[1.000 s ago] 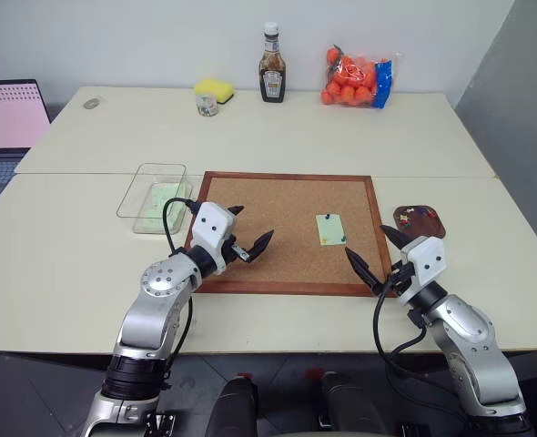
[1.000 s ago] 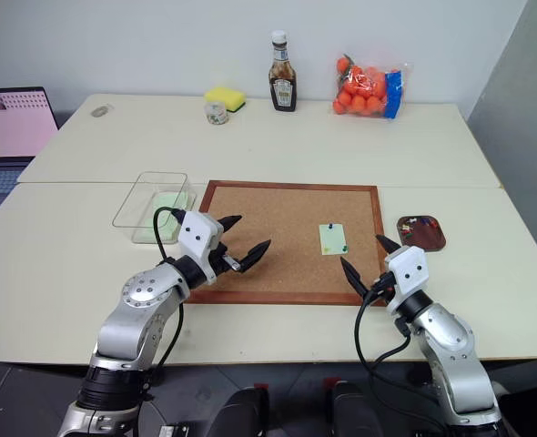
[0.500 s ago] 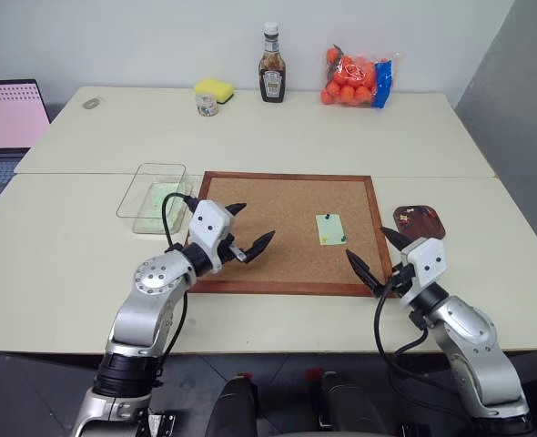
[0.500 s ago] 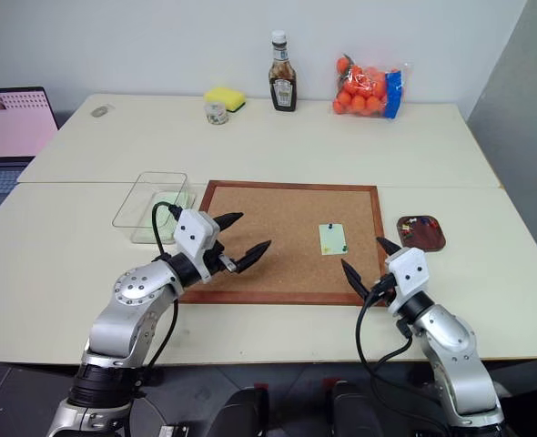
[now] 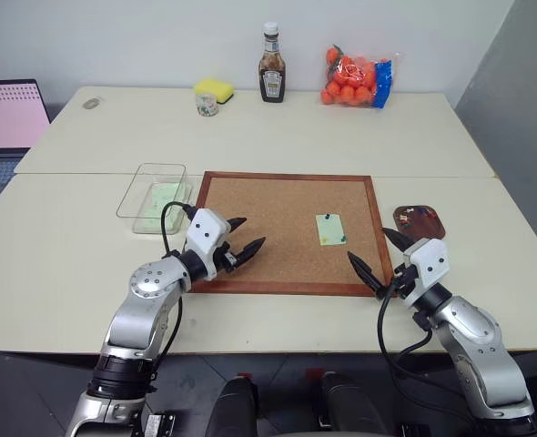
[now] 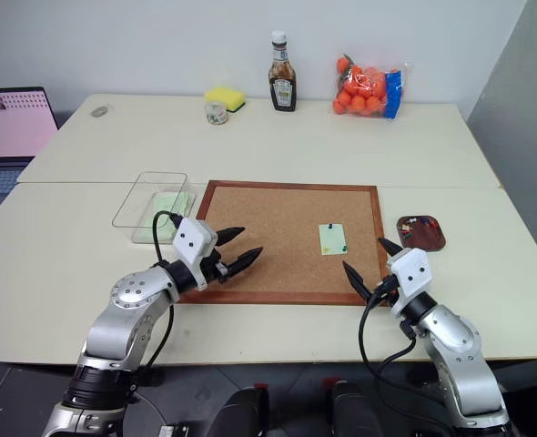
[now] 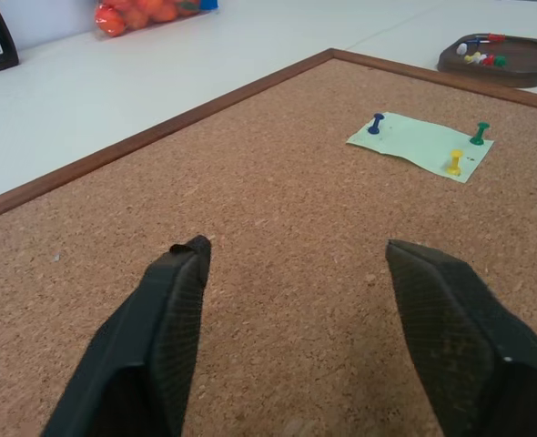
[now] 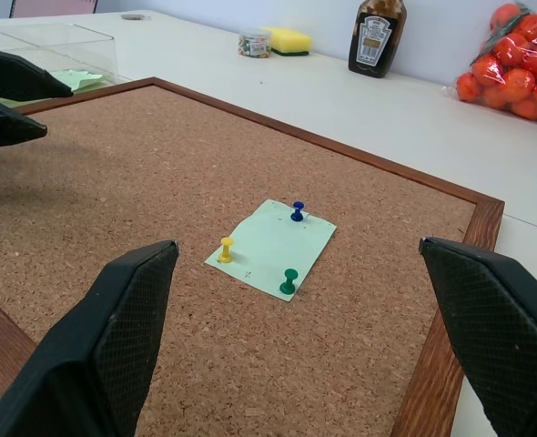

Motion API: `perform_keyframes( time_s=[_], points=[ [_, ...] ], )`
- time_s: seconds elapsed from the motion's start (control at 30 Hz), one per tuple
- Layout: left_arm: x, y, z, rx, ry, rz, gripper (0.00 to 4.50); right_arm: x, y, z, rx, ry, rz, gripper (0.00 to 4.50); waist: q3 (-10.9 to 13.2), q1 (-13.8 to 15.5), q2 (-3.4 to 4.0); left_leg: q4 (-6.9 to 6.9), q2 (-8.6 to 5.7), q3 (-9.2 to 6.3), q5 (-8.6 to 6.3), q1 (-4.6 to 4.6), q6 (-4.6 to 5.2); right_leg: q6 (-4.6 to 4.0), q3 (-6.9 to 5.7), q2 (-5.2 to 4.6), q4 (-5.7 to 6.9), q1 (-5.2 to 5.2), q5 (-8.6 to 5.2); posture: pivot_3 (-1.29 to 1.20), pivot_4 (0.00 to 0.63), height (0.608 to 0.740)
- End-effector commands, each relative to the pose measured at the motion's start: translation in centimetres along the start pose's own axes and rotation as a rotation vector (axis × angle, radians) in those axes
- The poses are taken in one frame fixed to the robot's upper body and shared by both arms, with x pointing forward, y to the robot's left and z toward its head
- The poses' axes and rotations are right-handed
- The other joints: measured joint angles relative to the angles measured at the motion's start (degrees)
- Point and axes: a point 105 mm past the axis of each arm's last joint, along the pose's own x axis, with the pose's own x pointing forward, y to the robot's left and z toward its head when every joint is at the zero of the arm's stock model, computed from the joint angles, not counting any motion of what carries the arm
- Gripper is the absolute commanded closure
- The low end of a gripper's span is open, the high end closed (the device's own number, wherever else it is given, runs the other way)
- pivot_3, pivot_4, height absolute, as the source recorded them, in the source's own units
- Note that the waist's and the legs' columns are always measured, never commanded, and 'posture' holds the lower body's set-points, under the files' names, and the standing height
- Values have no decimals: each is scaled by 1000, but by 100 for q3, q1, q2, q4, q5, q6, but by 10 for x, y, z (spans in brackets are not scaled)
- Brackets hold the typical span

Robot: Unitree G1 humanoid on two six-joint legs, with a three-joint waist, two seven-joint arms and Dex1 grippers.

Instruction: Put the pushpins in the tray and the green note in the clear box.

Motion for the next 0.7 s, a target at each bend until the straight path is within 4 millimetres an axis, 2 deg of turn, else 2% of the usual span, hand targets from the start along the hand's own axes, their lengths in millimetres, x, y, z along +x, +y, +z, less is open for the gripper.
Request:
perform_keyframes(
  time_s=[0.03,0.2,0.43,0.7],
  points=[
    [-1,10,7,56,-11,8,2177,0,0,18,-29,-55,6,0,0,-1,0,0,0,0,0,0,0,0,-1,1,0,0,0,0,150,740],
    [4,9,-5,58,48,-28,3110,3,-3,16,-44,-19,5,0,0,4,0,0,0,0,0,-1,0,0,0,1,0,0,0,0,150,740],
    [12,13,-8,65,69,-29,4356,7,-3,24,-36,-24,14,0,0,2,0,0,0,0,0,-2,0,0,-1,2,0,-1,0,0,150,740],
    [20,10,-24,31,147,-39,4449,22,-18,32,-3,31,-32,0,0,-5,0,0,-1,0,0,-3,0,0,-1,4,0,-4,0,0,150,740]
  ],
)
